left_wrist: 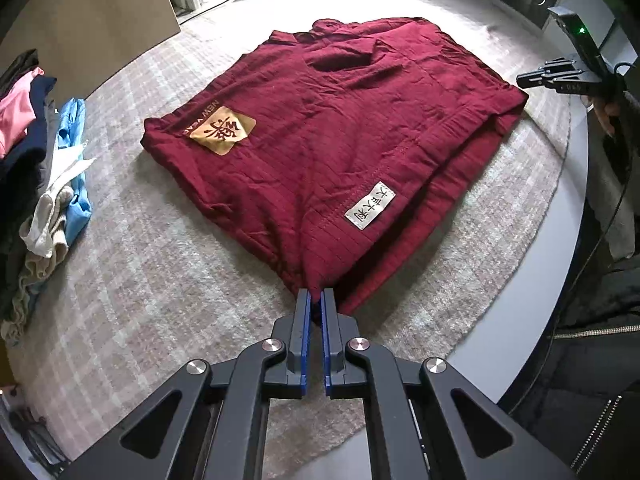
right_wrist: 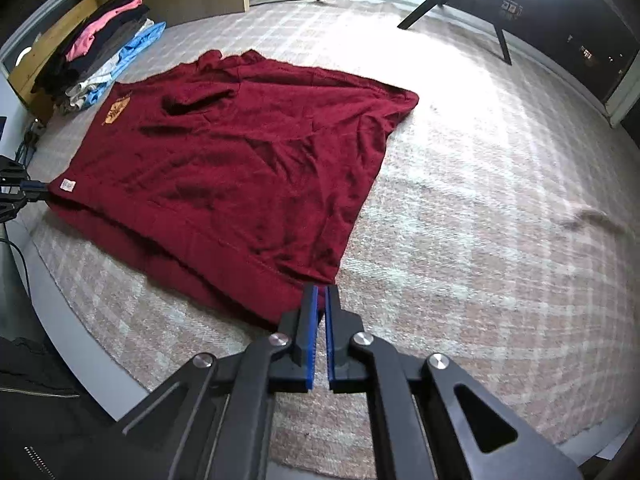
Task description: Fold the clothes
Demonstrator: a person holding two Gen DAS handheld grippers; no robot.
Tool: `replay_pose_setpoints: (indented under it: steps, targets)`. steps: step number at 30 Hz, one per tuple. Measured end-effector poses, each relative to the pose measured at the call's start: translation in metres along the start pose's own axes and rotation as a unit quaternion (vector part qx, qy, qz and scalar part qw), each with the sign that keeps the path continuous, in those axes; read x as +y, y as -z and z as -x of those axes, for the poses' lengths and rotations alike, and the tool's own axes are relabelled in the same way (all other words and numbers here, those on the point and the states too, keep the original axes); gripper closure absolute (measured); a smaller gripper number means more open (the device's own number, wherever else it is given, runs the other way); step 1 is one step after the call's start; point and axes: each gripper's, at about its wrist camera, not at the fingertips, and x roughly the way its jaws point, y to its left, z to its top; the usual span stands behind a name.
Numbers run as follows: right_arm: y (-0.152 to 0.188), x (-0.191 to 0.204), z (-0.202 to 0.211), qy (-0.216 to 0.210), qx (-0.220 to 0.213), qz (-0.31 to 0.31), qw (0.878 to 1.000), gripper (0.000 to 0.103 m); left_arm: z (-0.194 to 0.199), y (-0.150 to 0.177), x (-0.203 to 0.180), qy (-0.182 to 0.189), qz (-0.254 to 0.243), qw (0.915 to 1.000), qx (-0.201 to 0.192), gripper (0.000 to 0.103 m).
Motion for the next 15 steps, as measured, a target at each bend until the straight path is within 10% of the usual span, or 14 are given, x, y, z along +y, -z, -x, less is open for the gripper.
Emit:
replay_pose_setpoints:
  steps: [15]
  targets:
    - [0.001, 0.049, -0.019, 0.018, 0.033, 0.115, 0.993, 0.072, -0.005, 0.004, 0.001, 0.004, -0.011, 0.9997, 0.021, 0.099]
